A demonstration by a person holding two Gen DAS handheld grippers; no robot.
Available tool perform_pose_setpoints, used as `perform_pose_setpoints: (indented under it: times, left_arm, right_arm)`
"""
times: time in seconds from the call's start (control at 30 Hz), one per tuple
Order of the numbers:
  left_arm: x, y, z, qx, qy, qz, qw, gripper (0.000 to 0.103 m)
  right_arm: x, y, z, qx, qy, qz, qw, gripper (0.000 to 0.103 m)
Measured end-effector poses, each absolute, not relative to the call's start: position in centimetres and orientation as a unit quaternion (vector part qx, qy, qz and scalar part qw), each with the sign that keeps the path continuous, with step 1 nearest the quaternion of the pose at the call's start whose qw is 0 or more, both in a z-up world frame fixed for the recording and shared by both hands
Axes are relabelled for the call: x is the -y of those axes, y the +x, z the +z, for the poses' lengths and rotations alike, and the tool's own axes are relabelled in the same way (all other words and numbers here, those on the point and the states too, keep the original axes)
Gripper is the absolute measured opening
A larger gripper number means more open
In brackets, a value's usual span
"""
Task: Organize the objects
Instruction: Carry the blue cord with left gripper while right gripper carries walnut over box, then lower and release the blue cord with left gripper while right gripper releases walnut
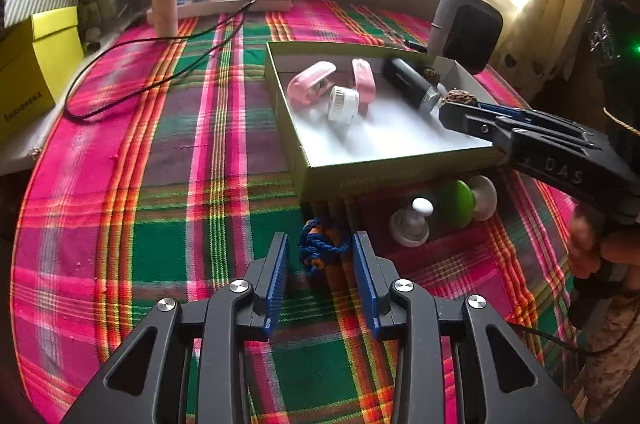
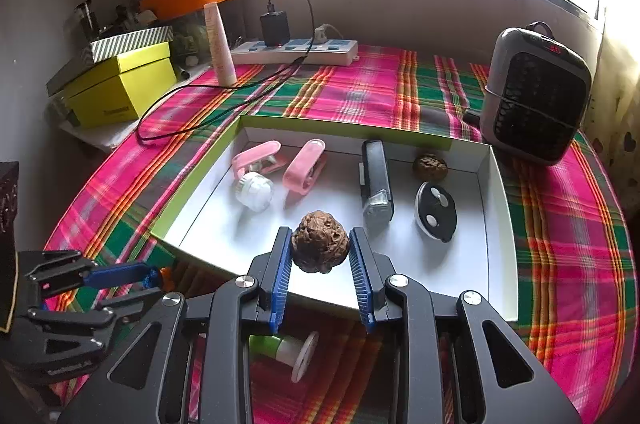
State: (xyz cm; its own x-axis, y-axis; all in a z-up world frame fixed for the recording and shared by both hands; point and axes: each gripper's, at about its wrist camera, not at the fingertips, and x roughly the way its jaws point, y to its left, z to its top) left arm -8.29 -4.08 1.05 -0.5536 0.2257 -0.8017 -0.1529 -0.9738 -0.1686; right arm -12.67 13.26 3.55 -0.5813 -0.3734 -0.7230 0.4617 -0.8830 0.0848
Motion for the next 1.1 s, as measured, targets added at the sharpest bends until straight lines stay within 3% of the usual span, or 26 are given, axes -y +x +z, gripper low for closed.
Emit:
perform_pose_setpoints:
  times: [0.17, 0.27, 1.1]
  left_arm:
    - [3.8, -8.5, 0.7, 0.019, -0.458, 0.884, 0.090, 0.018]
    - [3.9, -8.5, 0.7, 0.020, -0.458, 0.885, 0.089, 0.017]
    - [2.7, -11.0, 4.4, 0.040, -0.415, 0.902, 0.109, 0.016]
  right_arm:
    - [-13.3, -12.7, 3.5, -0.055, 0.392, -0.888, 0.235, 0.030]
    - [-13.3, -12.7, 3.5, -0.055, 0.392, -0.888, 0.235, 0.030]
    - [-13.4, -13.3, 3.5, -0.055, 0.396, -0.888, 0.229, 0.030]
